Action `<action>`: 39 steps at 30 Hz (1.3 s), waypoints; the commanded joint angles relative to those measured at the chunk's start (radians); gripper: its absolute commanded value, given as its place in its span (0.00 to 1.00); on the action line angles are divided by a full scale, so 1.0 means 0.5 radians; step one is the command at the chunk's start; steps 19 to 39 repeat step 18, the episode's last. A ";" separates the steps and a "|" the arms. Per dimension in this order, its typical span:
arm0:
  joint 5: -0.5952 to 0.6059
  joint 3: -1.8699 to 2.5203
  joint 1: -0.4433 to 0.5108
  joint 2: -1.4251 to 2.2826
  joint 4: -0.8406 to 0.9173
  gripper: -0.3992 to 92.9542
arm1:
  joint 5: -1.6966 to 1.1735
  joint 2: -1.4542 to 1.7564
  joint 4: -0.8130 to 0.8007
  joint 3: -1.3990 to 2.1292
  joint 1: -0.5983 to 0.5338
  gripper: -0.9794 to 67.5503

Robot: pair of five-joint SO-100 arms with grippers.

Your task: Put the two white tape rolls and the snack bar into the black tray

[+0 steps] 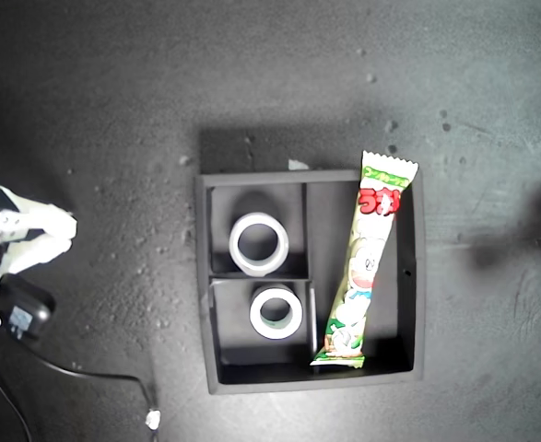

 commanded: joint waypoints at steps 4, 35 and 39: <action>0.083 0.110 -0.095 0.098 0.110 0.01 | -0.549 0.006 0.015 0.025 -0.028 0.01; -0.114 0.110 -0.092 0.098 0.181 0.01 | -0.549 0.006 0.015 0.025 -0.028 0.01; -0.114 0.110 -0.092 0.098 0.181 0.01 | -0.549 0.006 0.015 0.025 -0.028 0.01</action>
